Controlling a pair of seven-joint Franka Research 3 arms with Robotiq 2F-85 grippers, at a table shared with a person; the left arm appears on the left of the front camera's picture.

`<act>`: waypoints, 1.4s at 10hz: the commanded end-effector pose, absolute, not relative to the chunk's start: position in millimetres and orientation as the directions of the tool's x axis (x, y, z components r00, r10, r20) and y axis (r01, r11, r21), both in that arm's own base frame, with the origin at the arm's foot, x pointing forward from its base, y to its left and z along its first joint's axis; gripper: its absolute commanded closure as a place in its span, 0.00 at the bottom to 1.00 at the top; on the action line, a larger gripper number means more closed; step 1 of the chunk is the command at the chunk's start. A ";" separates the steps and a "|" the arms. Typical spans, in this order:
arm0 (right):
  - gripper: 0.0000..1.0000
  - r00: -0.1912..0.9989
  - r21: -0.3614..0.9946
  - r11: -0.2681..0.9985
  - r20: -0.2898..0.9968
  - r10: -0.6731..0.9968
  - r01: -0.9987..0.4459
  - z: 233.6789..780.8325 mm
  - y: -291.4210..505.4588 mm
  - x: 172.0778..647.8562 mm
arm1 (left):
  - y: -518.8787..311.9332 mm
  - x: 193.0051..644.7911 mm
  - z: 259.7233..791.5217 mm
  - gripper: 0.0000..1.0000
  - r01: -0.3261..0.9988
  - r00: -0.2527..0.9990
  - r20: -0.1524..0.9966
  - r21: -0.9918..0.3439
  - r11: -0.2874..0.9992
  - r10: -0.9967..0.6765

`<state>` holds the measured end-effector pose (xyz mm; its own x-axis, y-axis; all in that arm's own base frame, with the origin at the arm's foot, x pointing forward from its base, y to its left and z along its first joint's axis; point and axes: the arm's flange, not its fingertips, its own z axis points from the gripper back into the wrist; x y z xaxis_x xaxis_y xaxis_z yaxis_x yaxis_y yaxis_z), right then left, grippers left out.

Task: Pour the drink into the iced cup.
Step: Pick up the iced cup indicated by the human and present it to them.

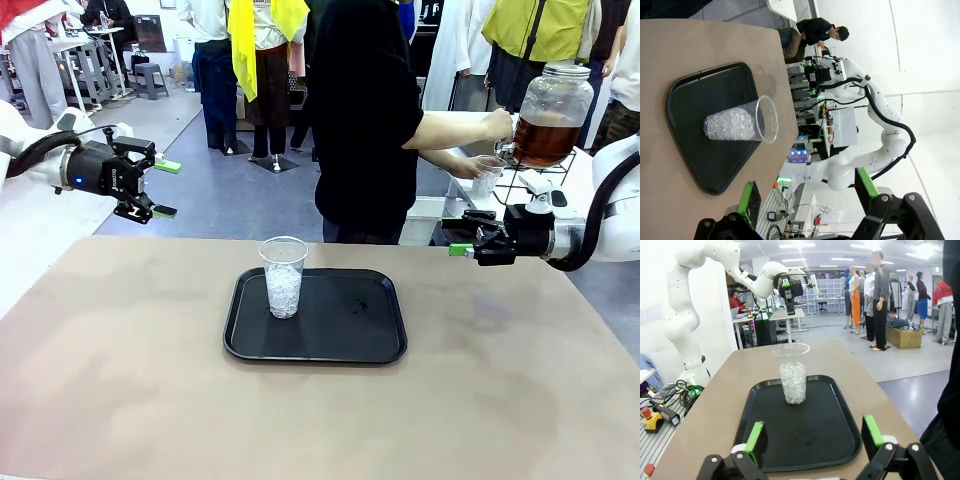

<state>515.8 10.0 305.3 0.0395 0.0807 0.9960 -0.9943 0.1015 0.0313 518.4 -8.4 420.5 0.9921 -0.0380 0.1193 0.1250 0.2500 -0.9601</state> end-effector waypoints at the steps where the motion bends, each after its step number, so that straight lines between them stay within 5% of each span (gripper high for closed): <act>1: 0.00 0.044 0.036 0.091 0.995 0.087 -0.995 309.4 11.6 519.7 | -8.5 518.4 422.7 0.00 0.123 0.992 0.118 -0.960 0.252 -0.034; 14: 0.00 0.044 0.036 0.091 0.995 0.087 -0.995 309.4 11.6 519.7 | -8.5 518.4 422.7 0.00 0.123 0.992 0.118 -0.960 0.252 -0.034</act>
<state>515.9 10.0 305.3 0.0395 0.0807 0.9960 -0.9944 0.1014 0.0313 518.4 -8.4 420.5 0.9921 -0.0380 0.1193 0.1250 0.2500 -0.9601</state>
